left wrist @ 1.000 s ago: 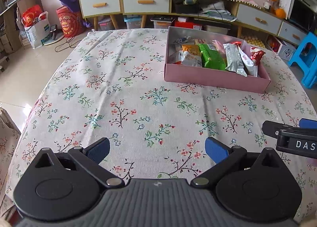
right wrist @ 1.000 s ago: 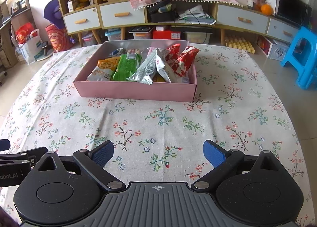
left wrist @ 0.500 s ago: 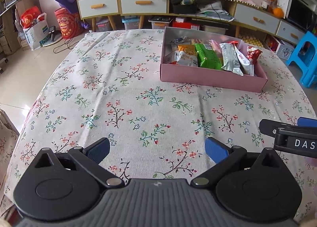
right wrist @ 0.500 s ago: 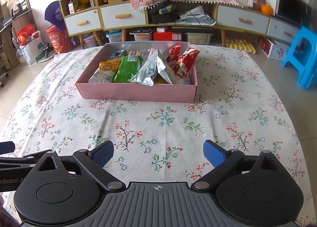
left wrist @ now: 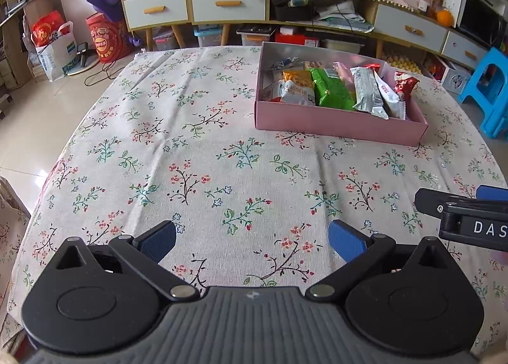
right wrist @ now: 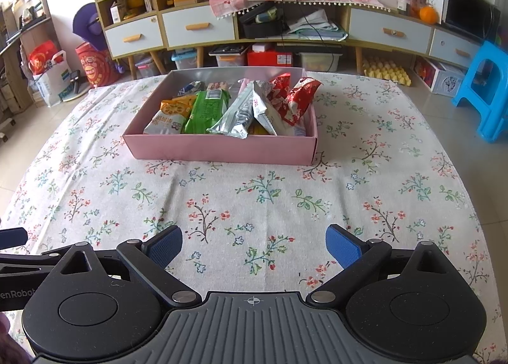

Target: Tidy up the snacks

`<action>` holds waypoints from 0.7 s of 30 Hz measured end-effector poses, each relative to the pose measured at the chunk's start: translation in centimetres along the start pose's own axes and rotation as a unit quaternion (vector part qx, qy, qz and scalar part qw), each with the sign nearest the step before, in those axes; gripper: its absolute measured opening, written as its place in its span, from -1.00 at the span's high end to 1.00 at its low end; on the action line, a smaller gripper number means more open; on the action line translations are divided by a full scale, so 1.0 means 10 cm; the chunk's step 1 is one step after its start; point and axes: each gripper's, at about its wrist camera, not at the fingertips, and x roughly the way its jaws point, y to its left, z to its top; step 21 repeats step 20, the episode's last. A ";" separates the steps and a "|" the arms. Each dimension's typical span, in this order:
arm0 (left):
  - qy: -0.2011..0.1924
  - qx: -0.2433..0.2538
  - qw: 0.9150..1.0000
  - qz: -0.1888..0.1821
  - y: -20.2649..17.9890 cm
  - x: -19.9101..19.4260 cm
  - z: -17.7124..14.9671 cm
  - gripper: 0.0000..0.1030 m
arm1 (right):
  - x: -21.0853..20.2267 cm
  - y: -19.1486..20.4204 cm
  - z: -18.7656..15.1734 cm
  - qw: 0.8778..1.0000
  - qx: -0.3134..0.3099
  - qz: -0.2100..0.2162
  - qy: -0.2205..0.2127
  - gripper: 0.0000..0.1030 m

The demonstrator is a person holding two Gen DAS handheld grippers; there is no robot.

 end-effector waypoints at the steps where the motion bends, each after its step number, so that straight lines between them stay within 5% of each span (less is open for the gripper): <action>1: 0.000 0.000 1.000 0.000 0.00 0.00 0.00 -0.99 | 0.00 0.00 0.00 1.000 0.000 0.000 0.000 -0.91; 21: 0.011 0.008 1.000 -0.010 -0.04 0.02 -0.01 -0.99 | 0.01 0.00 0.00 1.000 0.001 0.001 0.002 -0.91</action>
